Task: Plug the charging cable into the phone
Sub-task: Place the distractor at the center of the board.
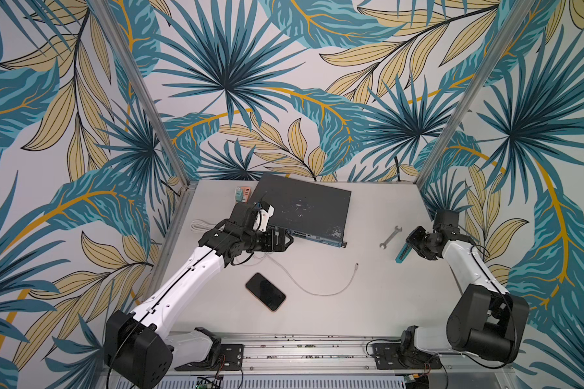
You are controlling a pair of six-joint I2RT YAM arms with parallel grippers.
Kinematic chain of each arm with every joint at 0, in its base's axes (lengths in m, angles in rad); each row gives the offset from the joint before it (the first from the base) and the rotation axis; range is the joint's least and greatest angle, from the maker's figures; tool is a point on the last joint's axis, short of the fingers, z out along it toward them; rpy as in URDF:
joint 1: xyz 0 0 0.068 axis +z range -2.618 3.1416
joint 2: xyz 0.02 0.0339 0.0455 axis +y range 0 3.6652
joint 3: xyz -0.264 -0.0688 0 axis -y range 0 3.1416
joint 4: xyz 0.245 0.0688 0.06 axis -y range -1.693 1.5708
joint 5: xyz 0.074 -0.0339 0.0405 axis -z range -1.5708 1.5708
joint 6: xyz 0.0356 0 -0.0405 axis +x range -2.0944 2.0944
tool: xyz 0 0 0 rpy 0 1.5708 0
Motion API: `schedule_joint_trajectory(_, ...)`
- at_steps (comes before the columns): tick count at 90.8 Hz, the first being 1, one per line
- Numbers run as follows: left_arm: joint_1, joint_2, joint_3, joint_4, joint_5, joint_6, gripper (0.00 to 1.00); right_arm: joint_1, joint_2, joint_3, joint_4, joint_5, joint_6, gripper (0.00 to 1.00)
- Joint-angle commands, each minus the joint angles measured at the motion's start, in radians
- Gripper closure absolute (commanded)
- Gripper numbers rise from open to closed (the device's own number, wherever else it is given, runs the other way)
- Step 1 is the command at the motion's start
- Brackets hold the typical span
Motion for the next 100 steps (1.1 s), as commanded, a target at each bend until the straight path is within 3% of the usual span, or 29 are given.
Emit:
schedule_joint_trajectory(1, -0.003, 0.011, -0.014, 0.033, 0.009, 0.000, 0.00, -0.022, 0.018, -0.049, 0.052, -0.007, 0.022, 0.78)
schedule_joint_trajectory(57, -0.003, 0.117, 0.020, 0.068, 0.028, 0.002, 0.00, -0.094, 0.082, -0.167, 0.155, -0.022, 0.016, 0.78)
schedule_joint_trajectory(100, -0.003, 0.200, 0.060, 0.105, 0.044, -0.012, 0.00, -0.114, 0.131, -0.160, 0.181, -0.040, 0.004, 0.75)
